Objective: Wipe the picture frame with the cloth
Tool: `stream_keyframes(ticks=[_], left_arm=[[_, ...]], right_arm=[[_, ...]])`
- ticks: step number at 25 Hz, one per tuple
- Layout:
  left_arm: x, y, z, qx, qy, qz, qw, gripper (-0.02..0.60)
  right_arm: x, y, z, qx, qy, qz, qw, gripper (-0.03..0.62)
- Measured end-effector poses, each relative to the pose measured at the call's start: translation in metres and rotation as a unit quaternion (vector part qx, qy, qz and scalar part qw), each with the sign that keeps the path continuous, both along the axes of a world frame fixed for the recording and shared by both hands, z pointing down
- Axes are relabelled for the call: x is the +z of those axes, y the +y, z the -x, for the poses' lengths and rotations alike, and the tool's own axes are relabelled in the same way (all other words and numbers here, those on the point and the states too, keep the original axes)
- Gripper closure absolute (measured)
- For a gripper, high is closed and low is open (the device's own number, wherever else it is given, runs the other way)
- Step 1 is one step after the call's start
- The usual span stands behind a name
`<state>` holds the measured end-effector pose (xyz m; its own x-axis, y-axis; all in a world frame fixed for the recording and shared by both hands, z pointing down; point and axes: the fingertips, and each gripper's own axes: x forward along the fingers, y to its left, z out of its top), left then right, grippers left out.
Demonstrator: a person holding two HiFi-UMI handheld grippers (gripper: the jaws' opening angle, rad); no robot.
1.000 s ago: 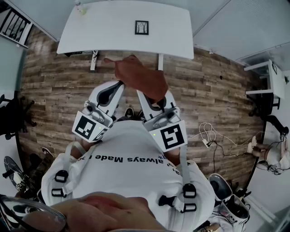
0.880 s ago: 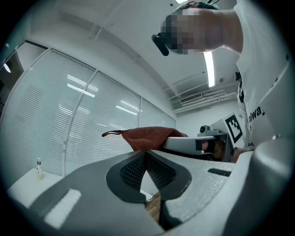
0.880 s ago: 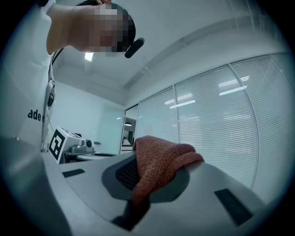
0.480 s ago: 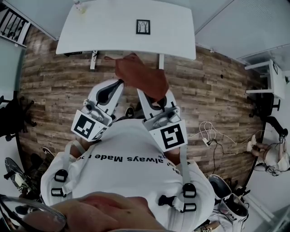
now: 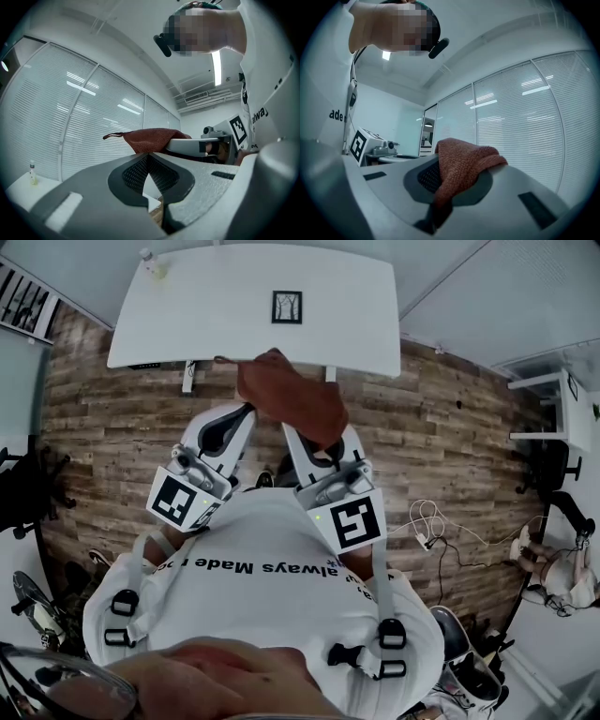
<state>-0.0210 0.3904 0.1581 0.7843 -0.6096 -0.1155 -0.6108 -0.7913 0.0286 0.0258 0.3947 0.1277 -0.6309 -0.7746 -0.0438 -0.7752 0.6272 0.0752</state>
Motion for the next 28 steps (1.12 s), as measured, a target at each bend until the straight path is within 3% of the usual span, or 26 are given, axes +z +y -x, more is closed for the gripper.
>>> stream_keyframes(ticks=[9,18,28], left_arm=[[0.002,-0.074,-0.050,-0.005,-0.006,0.004,1.0000,0.580],[-0.004,-0.123,-0.091,-0.020,-0.012,0.001,0.9997,0.580],[0.004,-0.165,-0.089,-0.047,-0.011,0.015,0.9987,0.580]], right_arm=[[0.004,-0.079,-0.051,-0.003,-0.005,0.003,1.000,0.574],[-0.001,-0.126,-0.094,-0.014,-0.010,0.002,1.000,0.574],[0.010,-0.171,-0.095,-0.033,-0.005,0.018,0.999,0.574]])
